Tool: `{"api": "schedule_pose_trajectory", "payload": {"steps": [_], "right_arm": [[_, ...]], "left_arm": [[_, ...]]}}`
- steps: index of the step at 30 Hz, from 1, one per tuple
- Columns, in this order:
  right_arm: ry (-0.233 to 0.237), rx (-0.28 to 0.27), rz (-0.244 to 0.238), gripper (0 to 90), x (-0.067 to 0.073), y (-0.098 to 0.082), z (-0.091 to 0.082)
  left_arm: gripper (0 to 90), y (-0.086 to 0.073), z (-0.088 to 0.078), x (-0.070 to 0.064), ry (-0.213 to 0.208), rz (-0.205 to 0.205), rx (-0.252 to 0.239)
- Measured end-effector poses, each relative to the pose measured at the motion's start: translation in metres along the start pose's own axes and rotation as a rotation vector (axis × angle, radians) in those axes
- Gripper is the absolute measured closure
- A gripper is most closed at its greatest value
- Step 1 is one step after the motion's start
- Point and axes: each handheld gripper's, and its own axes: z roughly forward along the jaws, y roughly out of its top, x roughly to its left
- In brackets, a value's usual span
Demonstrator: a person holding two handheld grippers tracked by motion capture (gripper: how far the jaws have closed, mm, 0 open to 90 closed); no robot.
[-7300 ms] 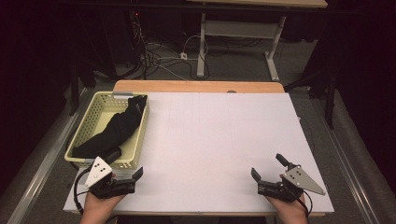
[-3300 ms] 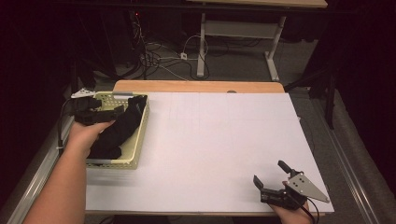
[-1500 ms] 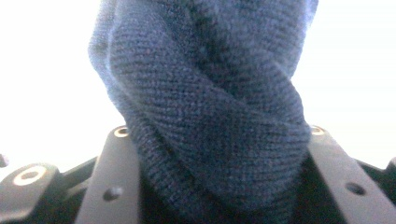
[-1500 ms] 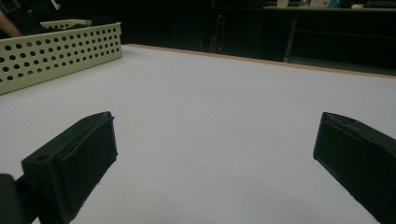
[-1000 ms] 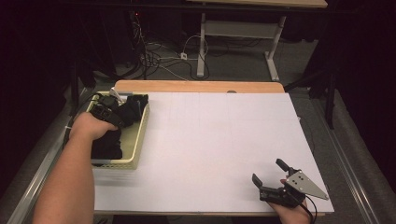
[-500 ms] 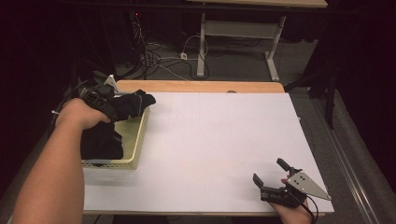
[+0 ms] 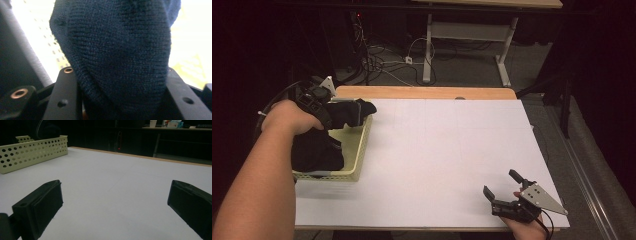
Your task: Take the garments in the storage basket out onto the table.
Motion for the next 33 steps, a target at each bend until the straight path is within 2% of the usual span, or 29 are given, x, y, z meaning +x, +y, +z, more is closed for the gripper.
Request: {"api": "schedule_pose_trajectory", "payload": {"steps": [8, 9, 14, 20, 25, 33], "right_arm": [[-0.002, -0.007, -0.008, 0.6, 0.001, 0.002, -0.001], [-0.002, -0.011, -0.006, 0.5, 0.000, 0.002, -0.001], [0.004, -0.013, 0.000, 0.6, 0.000, 0.003, -0.001], [0.002, -0.016, -0.005, 0.6, 0.001, 0.004, -0.002], [0.002, -0.015, -0.005, 0.5, 0.001, 0.004, -0.001], [0.001, -0.016, 0.002, 0.5, -0.001, 0.004, -0.002]], "left_arm": [[57.6, -0.003, -0.008, -0.002, -0.001, 0.013, 0.016], [57.6, -0.003, -0.010, -0.003, 0.010, 0.020, 0.021], [58.0, -0.004, -0.015, -0.004, 0.016, 0.020, 0.015], [59.1, -0.002, -0.025, -0.008, 0.023, 0.043, 0.016], [59.9, 0.001, -0.038, -0.012, 0.058, 0.058, 0.011], [60.0, 0.008, -0.056, -0.019, 0.074, 0.074, -0.005]]}}
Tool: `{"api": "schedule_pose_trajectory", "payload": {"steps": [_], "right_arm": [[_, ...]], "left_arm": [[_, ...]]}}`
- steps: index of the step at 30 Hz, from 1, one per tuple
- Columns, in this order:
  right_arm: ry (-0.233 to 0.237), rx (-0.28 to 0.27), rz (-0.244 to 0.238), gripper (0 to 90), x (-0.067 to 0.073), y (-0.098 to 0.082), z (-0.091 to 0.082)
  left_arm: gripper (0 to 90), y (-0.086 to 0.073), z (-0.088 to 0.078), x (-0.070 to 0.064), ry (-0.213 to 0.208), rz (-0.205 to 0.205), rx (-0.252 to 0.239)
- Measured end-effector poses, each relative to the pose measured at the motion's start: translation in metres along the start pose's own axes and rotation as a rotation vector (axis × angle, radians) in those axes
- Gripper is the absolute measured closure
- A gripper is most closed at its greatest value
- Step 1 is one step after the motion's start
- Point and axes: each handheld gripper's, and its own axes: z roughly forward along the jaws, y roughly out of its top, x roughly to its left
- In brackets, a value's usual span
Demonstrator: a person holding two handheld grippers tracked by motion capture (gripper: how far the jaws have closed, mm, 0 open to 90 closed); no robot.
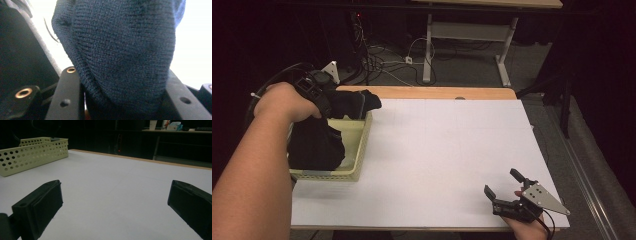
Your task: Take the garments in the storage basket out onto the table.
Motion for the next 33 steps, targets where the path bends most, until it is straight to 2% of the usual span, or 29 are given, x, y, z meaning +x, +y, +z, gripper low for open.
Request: {"api": "schedule_pose_trajectory", "payload": {"steps": [7, 22, 24, 29, 33], "right_arm": [[0.003, -0.004, -0.002, 0.5, 0.000, 0.001, 0.000], [0.000, -0.019, 0.005, 0.5, -0.001, 0.004, -0.003], [0.000, -0.021, 0.007, 0.5, -0.001, 0.004, -0.003], [0.001, -0.028, 0.011, 0.6, -0.001, 0.006, -0.005], [0.001, -0.032, 0.012, 0.6, -0.001, 0.006, -0.005]], "left_arm": [[60.1, 0.007, -0.020, -0.011, 0.010, 0.036, 0.015], [60.0, 0.023, -0.057, -0.041, 0.008, 0.100, 0.000], [60.0, 0.027, -0.064, -0.048, 0.011, 0.127, -0.014], [60.0, 0.032, -0.071, -0.061, 0.014, 0.147, -0.015], [60.0, 0.040, -0.079, -0.078, 0.015, 0.164, -0.006]]}}
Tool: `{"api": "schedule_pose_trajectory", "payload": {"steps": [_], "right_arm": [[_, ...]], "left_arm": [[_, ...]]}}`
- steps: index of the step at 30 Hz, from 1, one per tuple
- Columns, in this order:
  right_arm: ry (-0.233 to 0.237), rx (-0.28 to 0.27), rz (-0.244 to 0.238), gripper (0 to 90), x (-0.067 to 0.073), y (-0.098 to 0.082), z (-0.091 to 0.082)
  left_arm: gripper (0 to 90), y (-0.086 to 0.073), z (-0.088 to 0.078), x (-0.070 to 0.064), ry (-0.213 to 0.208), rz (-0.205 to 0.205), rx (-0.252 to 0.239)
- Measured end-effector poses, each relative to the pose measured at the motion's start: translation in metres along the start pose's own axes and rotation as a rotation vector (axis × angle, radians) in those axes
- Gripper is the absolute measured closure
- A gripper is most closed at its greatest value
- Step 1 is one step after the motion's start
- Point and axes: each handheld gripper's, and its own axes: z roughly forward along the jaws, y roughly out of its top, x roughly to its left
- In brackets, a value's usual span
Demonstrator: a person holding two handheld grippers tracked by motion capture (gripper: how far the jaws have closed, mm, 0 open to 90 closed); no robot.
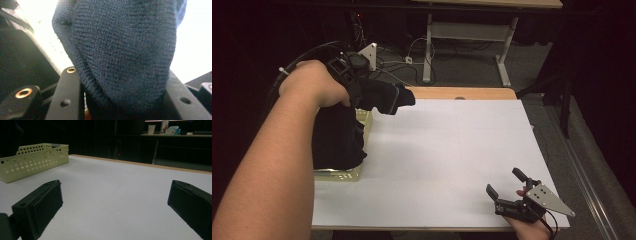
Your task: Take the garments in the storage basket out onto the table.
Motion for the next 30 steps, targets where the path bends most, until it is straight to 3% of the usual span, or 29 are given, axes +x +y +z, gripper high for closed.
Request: {"api": "schedule_pose_trajectory", "payload": {"steps": [19, 30], "right_arm": [[0.002, -0.014, 0.006, 0.6, -0.001, 0.002, -0.003], [0.000, -0.019, 0.011, 0.5, -0.002, 0.003, -0.004]], "left_arm": [[59.8, 0.043, -0.013, -0.060, -0.007, 0.104, -0.019], [59.7, 0.063, -0.018, -0.083, -0.062, 0.134, -0.071]]}}
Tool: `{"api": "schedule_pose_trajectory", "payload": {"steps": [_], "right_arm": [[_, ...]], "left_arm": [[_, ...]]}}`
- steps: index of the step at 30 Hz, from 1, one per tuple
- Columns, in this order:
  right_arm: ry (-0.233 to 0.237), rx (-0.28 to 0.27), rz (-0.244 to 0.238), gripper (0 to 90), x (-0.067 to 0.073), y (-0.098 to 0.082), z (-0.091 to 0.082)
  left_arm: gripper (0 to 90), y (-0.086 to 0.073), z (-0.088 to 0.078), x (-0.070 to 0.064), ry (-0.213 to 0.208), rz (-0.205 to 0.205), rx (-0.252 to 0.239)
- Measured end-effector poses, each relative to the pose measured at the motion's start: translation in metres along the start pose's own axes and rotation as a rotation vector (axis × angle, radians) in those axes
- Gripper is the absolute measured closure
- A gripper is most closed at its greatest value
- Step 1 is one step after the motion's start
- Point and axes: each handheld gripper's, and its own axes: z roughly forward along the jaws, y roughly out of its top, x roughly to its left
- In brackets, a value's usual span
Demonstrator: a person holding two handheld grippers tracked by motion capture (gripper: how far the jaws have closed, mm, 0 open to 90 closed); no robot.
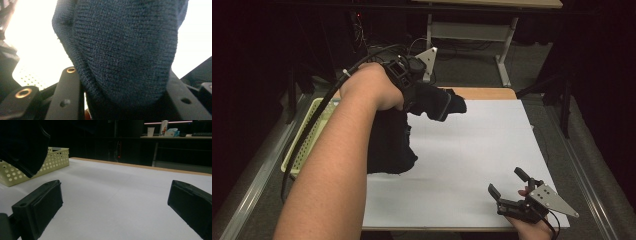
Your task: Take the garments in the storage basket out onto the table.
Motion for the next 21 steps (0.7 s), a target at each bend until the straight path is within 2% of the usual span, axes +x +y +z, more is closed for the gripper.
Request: {"api": "schedule_pose_trajectory", "payload": {"steps": [2, 6, 10, 21], "right_arm": [[-0.001, 0.000, 0.000, 0.6, 0.000, 0.000, -0.001], [-0.002, -0.003, 0.000, 0.5, -0.001, 0.000, -0.001], [0.001, -0.003, 0.000, 0.5, -0.001, 0.001, -0.002], [-0.001, -0.005, -0.001, 0.5, -0.002, 0.002, -0.003]], "left_arm": [[59.7, 0.005, 0.003, -0.005, -0.005, 0.012, 0.005], [59.6, 0.012, 0.013, -0.012, 0.006, 0.009, 0.026], [59.5, 0.018, 0.021, -0.019, 0.009, 0.031, 0.041], [59.4, 0.023, 0.026, -0.024, 0.005, 0.031, 0.036]]}}
